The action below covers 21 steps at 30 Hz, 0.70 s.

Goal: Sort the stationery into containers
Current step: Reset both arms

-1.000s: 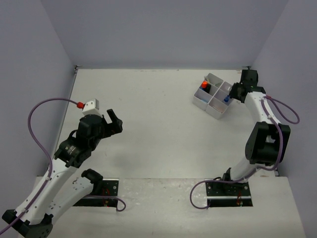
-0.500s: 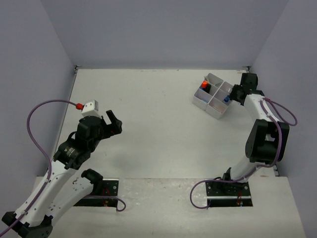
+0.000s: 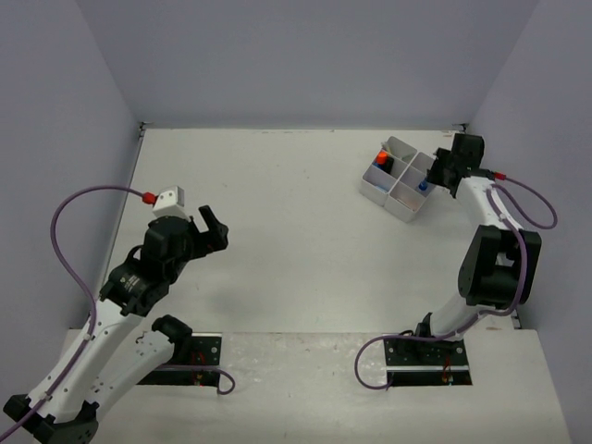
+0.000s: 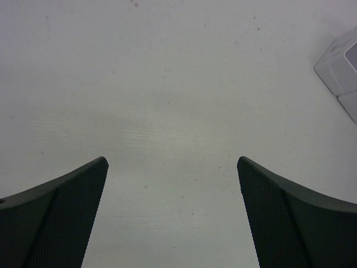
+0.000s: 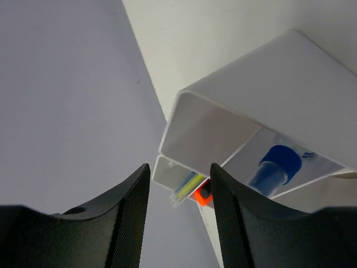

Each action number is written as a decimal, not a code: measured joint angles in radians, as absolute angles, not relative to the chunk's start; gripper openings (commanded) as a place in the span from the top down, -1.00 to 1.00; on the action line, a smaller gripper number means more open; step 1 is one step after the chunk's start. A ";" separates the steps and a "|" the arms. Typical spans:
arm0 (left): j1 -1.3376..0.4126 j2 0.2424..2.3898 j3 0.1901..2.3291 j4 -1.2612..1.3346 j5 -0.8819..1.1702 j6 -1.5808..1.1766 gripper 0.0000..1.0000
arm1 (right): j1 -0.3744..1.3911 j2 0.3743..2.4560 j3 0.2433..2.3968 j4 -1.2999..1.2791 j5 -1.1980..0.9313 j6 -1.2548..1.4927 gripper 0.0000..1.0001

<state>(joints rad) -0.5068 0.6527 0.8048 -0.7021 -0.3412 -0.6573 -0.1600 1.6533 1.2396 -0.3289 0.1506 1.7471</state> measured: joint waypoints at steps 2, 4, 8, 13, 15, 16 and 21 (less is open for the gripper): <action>-0.507 0.681 0.814 -0.705 -0.342 -0.643 -1.00 | -0.160 1.625 1.243 -0.282 0.125 1.646 -0.55; -0.507 0.731 0.842 -0.723 -0.352 -0.626 -1.00 | -0.159 1.594 1.262 -0.261 0.099 1.527 -0.92; -0.507 0.890 0.977 -0.769 -0.432 -0.576 -1.00 | -0.144 1.515 1.329 -0.248 0.038 1.162 -0.98; -0.508 0.965 1.051 -0.776 -0.530 -0.555 -1.00 | -0.070 1.294 1.156 -0.218 -0.007 0.842 -0.97; -0.508 0.961 1.049 -0.770 -0.561 -0.542 -1.00 | -0.035 1.219 1.078 -0.212 -0.003 0.746 -0.98; -0.508 0.956 1.043 -0.761 -0.580 -0.528 -1.00 | -0.009 1.170 1.029 -0.224 0.010 0.702 -0.98; -0.508 0.909 0.988 -0.711 -0.668 -0.446 -1.00 | 0.204 0.845 0.868 -0.308 0.090 0.479 -0.97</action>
<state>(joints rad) -0.5076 0.9095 0.9879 -0.7112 -0.6681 -0.4457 0.2044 0.8446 0.8683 -0.3082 0.0899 0.4791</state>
